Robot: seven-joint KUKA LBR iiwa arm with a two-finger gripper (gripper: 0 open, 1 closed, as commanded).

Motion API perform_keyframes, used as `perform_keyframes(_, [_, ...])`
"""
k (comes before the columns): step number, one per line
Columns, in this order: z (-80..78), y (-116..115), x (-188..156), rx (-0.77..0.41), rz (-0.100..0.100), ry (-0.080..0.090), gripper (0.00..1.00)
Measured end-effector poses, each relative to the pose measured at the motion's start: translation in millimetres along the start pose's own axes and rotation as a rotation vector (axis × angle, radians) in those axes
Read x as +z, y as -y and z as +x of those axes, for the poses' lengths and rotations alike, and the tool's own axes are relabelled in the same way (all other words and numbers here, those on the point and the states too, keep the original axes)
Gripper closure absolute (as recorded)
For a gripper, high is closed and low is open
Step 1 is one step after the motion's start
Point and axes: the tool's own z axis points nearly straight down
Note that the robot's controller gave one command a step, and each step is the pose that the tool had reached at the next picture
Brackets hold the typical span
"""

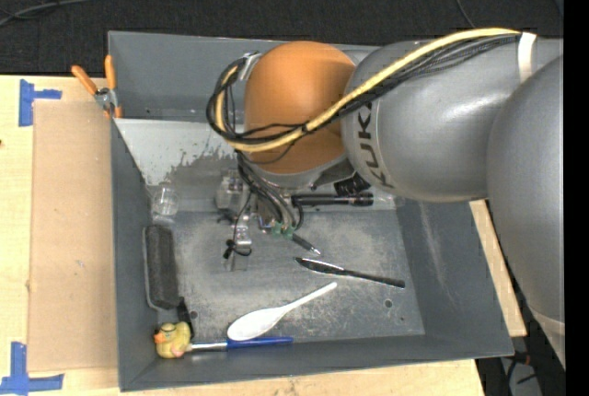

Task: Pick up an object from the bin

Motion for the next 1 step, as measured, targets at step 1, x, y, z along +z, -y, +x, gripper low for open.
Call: perform_keyframes(1, [-1.7, 1.0, -2.8, 0.004, -0.001, 0.006, 0.0])
